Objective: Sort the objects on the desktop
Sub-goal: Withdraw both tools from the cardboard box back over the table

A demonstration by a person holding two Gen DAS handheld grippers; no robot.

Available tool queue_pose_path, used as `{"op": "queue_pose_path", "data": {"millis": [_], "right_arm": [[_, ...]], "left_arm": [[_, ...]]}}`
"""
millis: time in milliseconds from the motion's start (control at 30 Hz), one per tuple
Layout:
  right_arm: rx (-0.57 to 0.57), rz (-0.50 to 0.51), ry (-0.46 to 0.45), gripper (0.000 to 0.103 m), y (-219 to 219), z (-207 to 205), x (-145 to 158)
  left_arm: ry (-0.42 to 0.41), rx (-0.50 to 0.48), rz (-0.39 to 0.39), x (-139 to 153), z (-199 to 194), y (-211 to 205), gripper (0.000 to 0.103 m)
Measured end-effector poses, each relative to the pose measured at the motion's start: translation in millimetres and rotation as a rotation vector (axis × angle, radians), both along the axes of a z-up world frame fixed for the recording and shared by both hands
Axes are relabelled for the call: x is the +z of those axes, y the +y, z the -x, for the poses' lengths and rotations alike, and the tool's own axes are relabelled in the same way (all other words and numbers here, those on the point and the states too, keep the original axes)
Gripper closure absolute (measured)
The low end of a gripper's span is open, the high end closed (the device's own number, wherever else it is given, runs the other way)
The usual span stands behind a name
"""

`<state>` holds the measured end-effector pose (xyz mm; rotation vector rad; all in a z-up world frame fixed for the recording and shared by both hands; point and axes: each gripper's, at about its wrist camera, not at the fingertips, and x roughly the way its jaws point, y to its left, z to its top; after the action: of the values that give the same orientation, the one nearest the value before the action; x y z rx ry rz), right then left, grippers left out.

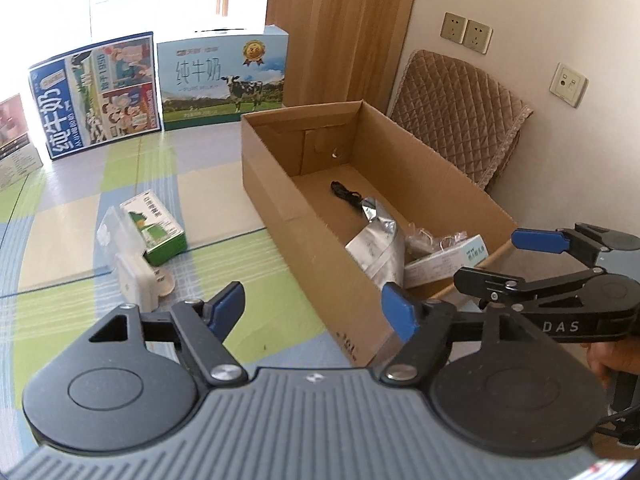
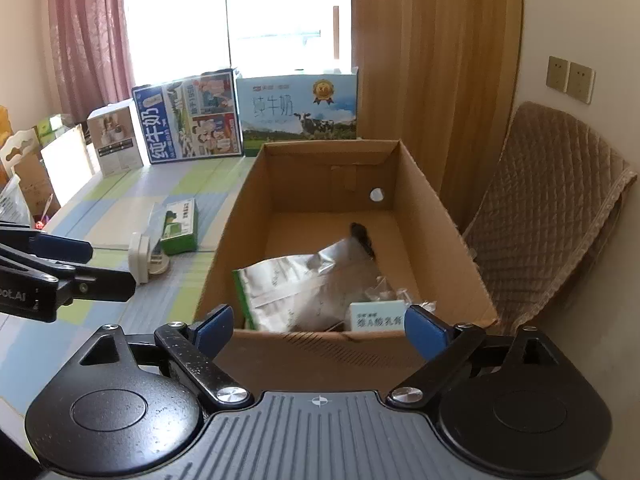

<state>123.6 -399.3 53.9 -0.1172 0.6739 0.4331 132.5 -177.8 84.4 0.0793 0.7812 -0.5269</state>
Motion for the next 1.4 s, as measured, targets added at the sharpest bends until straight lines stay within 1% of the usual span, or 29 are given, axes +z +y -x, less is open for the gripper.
{"op": "queue_pose_path", "data": {"millis": [67, 267, 433, 900, 1067, 1400], "right_arm": [[0.007, 0.004, 0.003, 0.011, 3.0, 4.8, 0.4], [0.024, 0.015, -0.001, 0.009, 11.7, 19.2, 3.8], [0.047, 0.006, -0.015, 0.008, 22.2, 31.3, 10.4], [0.211, 0.003, -0.042, 0.008, 84.0, 56.9, 19.9], [0.255, 0.015, -0.037, 0.008, 103.6, 59.5, 16.8], [0.315, 0.044, -0.01, 0.008, 131.1, 59.6, 2.2]], "left_arm": [[-0.001, 0.007, 0.004, 0.3, 5.0, 6.3, 0.024], [0.0, 0.039, 0.0, 1.0, 15.7, 28.4, 0.02], [0.011, 0.07, -0.014, -2.4, 24.0, 50.6, 0.018], [0.042, 0.197, -0.053, -19.8, 34.9, 125.2, 0.018], [0.042, 0.215, -0.08, -24.1, 36.4, 145.6, 0.014], [0.061, 0.198, -0.154, -41.5, 34.8, 166.9, 0.013]]}}
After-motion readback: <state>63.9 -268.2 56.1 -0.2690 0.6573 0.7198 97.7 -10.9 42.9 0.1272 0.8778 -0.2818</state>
